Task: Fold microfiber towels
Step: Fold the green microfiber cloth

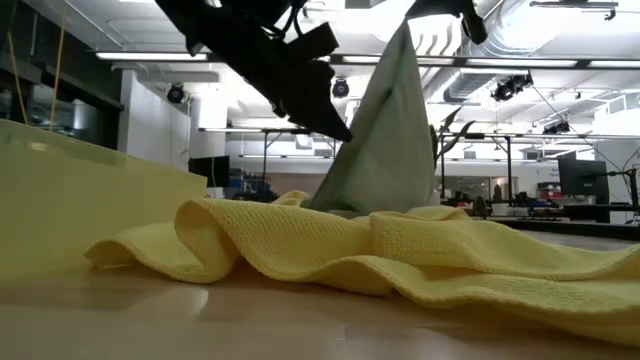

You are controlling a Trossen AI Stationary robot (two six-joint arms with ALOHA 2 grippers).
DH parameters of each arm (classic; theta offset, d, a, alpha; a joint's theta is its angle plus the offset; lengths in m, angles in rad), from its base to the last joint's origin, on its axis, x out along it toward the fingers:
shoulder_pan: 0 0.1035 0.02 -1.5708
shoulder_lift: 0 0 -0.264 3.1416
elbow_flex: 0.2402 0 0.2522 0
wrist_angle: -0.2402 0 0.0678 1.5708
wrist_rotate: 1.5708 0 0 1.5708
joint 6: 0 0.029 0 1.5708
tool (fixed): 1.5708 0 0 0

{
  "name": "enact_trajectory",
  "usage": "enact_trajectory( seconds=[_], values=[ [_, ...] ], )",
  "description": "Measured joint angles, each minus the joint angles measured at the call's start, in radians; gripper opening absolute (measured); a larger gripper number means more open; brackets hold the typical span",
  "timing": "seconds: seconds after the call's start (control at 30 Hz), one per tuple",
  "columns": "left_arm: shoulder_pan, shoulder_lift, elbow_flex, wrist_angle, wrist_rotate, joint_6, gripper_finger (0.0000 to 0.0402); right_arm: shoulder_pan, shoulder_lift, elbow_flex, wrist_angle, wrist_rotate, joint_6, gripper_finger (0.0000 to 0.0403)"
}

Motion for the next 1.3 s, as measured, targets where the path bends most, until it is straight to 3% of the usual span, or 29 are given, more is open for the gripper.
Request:
enact_trajectory(
  seconds=[0.17, 0.3, 0.5, 0.73, 0.87, 1.13, 1.3],
  values=[
    [0.039, -0.021, -0.001, -0.151, -0.016, 0.040, 0.0179, -0.026, -0.009, 0.000, -0.026, -0.048, -0.041, 0.0000],
    [0.091, -0.020, -0.014, -0.282, 0.072, 0.059, 0.0179, -0.031, -0.013, 0.000, -0.038, -0.072, -0.064, 0.0000],
    [0.153, -0.020, -0.075, -0.263, 0.231, 0.117, 0.0179, -0.031, -0.012, 0.000, -0.041, -0.078, -0.072, 0.0000],
    [0.161, 0.005, -0.106, -0.152, 0.289, 0.168, 0.0179, -0.031, -0.012, 0.000, -0.040, -0.078, -0.075, 0.0000],
    [0.182, 0.040, -0.106, -0.134, 0.326, 0.020, 0.0179, -0.031, -0.012, 0.000, -0.040, -0.078, -0.075, 0.0000],
    [0.305, 0.074, -0.106, -0.100, 0.587, -0.305, 0.0179, -0.031, -0.012, 0.000, -0.040, -0.089, -0.073, 0.0000],
    [0.344, 0.092, -0.106, -0.069, 0.717, -0.415, 0.0179, -0.031, -0.012, 0.000, -0.040, -0.089, -0.079, 0.0000]
  ],
)
